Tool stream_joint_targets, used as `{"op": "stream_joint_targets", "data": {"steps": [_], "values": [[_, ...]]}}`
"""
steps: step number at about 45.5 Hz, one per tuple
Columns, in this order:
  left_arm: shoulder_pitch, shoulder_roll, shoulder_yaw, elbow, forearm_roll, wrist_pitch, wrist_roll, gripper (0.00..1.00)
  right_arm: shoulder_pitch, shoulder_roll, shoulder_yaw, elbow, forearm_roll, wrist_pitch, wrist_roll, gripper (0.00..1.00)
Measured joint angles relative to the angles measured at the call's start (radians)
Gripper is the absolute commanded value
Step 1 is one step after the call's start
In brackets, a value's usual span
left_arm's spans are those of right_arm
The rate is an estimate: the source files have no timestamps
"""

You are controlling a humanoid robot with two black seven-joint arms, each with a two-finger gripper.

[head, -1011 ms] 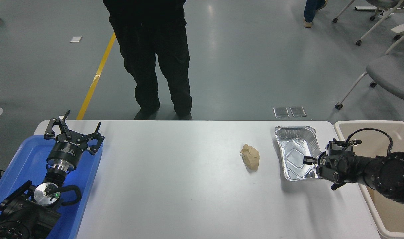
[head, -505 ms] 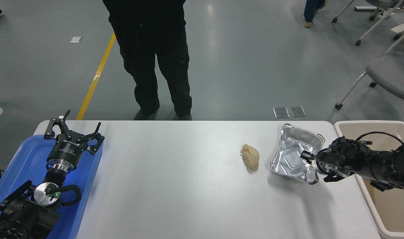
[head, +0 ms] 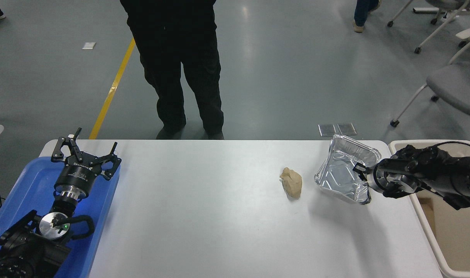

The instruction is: Pick up foil plate and place in dustbin

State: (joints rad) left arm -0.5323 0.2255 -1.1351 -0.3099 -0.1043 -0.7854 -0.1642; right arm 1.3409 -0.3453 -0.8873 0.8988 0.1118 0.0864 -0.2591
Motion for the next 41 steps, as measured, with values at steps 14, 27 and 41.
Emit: {"op": "stream_joint_targets", "data": {"steps": [14, 27, 41], "values": [[0.000, 0.000, 0.001, 0.000, 0.000, 0.000, 0.000, 0.99, 0.342, -0.050, -0.113, 0.272, -0.001, 0.219, 0.006, 0.00], [0.000, 0.000, 0.001, 0.000, 0.000, 0.000, 0.000, 0.99, 0.663, -0.095, -0.152, 0.449, -0.004, 0.459, 0.011, 0.00], [0.000, 0.000, 0.002, 0.000, 0.000, 0.000, 0.001, 0.99, 0.948, -0.127, -0.168, 0.536, -0.005, 0.633, 0.008, 0.00]]}}
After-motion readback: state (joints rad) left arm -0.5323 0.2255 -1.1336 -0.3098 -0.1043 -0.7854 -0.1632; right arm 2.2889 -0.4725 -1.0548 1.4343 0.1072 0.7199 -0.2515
